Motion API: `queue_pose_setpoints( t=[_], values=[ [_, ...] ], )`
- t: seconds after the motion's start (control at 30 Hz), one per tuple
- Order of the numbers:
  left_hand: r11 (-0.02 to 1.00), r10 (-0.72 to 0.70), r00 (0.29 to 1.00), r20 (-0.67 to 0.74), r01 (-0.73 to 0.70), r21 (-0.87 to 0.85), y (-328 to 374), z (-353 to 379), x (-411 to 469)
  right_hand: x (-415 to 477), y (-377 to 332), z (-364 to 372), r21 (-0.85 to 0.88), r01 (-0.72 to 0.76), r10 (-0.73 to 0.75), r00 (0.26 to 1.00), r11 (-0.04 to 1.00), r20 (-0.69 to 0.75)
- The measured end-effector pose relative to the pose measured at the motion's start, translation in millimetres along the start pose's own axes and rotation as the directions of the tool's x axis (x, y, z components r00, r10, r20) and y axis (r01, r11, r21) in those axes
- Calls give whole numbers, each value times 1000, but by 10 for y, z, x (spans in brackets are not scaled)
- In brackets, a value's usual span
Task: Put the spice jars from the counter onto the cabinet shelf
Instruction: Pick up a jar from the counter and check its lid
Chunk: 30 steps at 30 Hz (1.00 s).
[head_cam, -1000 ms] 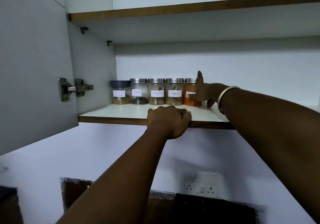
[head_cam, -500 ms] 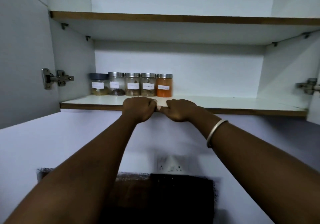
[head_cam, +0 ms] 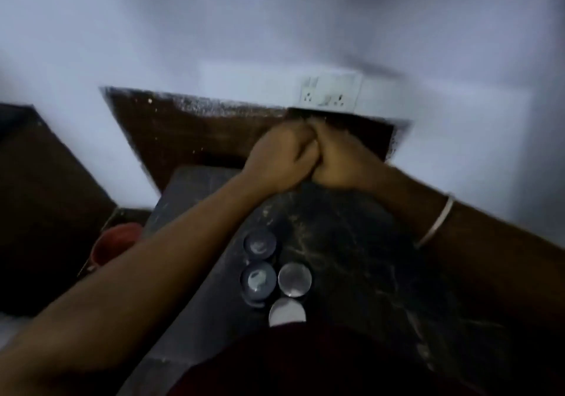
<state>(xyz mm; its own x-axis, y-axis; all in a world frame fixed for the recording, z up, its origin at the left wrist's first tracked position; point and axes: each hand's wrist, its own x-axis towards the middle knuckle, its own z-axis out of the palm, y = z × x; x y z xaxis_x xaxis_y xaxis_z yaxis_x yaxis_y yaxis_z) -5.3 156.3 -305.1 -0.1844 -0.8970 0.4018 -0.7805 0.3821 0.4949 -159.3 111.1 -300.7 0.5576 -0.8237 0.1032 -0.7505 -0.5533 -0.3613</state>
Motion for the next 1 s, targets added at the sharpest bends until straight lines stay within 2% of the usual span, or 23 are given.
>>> queue_pose_setpoints(
  t=[0.03, 0.1, 0.17, 0.23, 0.33, 0.43, 0.53, 0.73, 0.8, 0.87, 0.93, 1.0],
  values=[
    [998, -65, 991, 121, 65, 2, -103, 150, -228, -164, 57, 305, 36, -43, 36, 986, 998, 161],
    [979, -198, 937, 288, 205, 6, -299, 447, -631, -427, 179, 891, 40, -47, 25, 901, 998, 434],
    [944, -293, 898, 329, 325, -47, -446, 670, -965, -605, 243, 1427, -13, 0, 8, 792, 1000, 611],
    [906, -356, 885, 299, 406, -123, -552, 804, -1177, -741, 256, 1856, -25, -80, 76, 742, 997, 666],
    [851, -438, 860, 262, 490, -187, -653, 883, -1302, -883, 247, 2286, 1, -274, 212, 749, 962, 628],
    [810, -513, 836, 193, 546, -213, -761, 910, -1357, -954, 293, 2467, -17, -270, 229, 782, 963, 580],
    [792, -539, 824, 173, 566, -228, -808, 909, -1396, -893, 427, 2439, 84, -337, 253, 828, 938, 500],
    [781, -516, 830, 211, 557, -283, -791, 943, -1416, -664, 778, 2150, 44, -442, 372, 801, 896, 468],
    [772, -500, 836, 227, 549, -321, -760, 924, -1387, -567, 813, 1929, 149, -450, 352, 832, 880, 429],
    [758, -475, 852, 221, 523, -389, -713, 870, -1330, -432, 739, 1572, 328, -442, 299, 864, 834, 405],
    [737, -431, 877, 214, 479, -477, -617, 753, -1223, -288, 594, 1107, 461, -389, 197, 890, 797, 411],
    [666, -345, 898, 275, 440, -602, -440, 591, -1070, -220, 410, 654, 552, -319, 88, 910, 770, 404]
  ],
)
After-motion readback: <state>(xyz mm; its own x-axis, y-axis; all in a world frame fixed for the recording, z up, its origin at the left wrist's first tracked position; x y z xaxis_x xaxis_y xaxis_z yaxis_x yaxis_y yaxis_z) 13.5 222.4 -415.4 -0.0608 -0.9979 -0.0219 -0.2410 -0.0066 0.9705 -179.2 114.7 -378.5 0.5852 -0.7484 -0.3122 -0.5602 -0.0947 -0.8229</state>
